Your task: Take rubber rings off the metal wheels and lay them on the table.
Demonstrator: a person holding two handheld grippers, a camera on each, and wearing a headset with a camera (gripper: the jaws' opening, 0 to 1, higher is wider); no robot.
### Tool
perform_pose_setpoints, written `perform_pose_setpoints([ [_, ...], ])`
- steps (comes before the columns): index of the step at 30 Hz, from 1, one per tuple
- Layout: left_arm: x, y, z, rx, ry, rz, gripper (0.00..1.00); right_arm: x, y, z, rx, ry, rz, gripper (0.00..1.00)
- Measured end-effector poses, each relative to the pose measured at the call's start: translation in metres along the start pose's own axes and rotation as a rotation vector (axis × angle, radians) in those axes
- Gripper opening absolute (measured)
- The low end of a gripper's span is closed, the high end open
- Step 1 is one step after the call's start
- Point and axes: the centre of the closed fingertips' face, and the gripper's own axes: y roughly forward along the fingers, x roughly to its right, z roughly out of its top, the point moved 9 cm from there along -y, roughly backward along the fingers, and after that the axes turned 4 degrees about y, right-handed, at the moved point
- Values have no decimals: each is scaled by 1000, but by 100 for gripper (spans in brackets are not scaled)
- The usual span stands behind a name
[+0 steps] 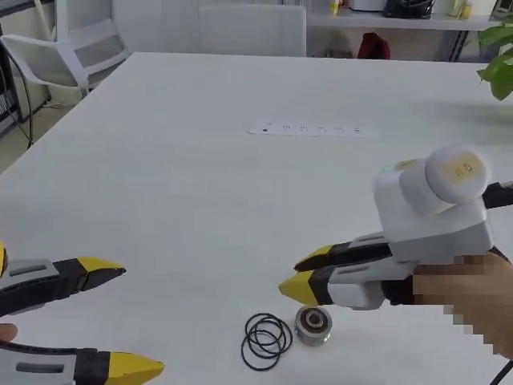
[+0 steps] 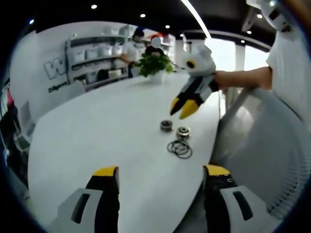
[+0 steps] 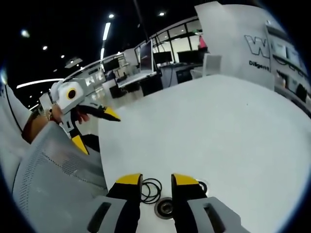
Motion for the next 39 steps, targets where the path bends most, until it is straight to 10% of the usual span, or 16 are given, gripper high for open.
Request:
perform_pose_setpoints([
  [9,2,1,1,12,-10,-7,72,-9,-6,7,28,-51,16,44],
  [20,6,-1,3,33,-40,-5,79,-12,-28,26,187,-53,21,59],
  [39,8,-12,14,80,-56,13,96,-25,-87,15,311,-59,-23,83],
])
